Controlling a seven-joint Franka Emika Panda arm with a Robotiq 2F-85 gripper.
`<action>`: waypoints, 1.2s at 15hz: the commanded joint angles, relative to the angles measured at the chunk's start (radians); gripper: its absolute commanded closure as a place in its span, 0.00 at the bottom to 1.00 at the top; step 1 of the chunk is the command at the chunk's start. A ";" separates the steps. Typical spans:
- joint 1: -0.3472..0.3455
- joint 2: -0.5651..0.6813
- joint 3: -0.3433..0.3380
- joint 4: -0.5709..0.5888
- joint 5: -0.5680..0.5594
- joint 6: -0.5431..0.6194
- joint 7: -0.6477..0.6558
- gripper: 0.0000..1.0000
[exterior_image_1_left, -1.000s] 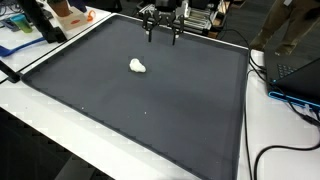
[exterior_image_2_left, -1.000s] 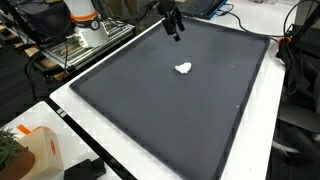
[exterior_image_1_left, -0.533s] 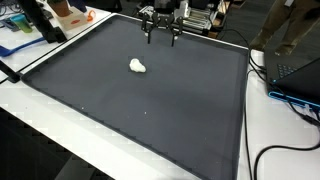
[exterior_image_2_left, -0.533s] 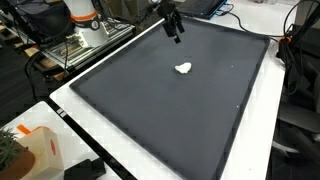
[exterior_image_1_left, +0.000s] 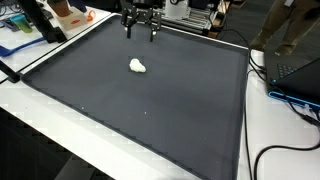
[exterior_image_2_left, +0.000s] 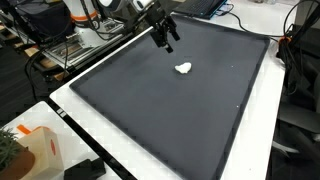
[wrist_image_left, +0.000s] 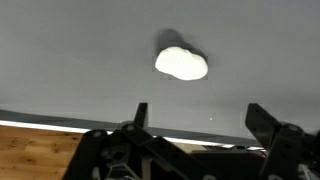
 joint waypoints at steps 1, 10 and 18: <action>-0.082 0.037 0.017 0.000 -0.163 0.059 0.093 0.00; -0.080 0.059 -0.012 0.011 -0.157 0.046 0.035 0.00; -0.077 0.073 0.000 0.002 -0.173 0.042 0.030 0.00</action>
